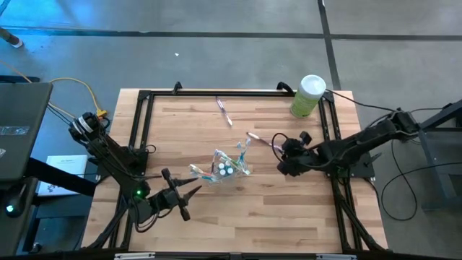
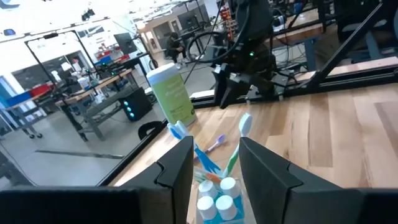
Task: Pick & Place toothbrushing station
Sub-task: Put the violet toothbrush into the transparent organizer
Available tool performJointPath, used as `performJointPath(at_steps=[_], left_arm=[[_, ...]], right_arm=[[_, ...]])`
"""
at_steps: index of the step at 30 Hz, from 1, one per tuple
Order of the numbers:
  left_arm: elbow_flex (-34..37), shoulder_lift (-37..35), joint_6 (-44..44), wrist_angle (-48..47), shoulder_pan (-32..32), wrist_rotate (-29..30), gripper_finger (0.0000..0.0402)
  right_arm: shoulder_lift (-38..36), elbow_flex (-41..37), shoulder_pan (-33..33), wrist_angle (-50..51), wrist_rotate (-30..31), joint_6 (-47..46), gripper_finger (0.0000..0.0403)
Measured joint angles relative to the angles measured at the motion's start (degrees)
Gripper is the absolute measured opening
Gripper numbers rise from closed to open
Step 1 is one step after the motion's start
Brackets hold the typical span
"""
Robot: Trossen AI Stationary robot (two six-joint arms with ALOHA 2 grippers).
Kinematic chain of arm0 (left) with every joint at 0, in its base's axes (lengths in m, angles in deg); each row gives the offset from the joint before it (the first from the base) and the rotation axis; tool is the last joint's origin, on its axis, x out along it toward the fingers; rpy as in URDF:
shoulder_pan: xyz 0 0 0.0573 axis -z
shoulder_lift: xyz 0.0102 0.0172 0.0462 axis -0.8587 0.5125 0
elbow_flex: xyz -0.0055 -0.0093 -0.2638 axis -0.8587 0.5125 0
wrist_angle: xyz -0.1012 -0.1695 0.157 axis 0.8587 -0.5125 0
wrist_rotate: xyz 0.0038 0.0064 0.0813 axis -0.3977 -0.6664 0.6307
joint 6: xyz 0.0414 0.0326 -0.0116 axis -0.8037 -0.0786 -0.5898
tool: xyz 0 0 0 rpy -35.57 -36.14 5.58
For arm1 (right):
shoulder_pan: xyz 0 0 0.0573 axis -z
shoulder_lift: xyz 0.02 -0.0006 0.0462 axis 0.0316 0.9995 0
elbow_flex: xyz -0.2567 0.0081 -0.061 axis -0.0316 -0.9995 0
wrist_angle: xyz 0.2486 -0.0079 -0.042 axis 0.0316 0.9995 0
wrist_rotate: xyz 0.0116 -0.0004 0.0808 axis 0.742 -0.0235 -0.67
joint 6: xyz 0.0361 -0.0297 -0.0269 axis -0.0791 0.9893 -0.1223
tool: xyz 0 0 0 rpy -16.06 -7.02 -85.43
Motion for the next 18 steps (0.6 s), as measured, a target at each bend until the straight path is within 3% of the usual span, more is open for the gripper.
performJointPath(at_steps=[4, 8, 18], left_arm=[[0.0, 0.0, 2.36, -2.57, 0.26, -0.02, 0.0124], [0.0, 0.02, 5.52, -6.09, 0.24, -0.67, 0.0124], [0.0, 0.02, 7.37, -6.89, -0.41, -4.33, 0.0124]], right_arm=[[3.32, -1.3, 2.39, -0.54, -3.57, 1.92, 0.0187], [6.38, -5.72, 4.55, -7.7, -5.52, 7.69, 0.0222], [9.89, -14.48, 10.78, -24.27, -4.52, 12.84, 0.0236]])
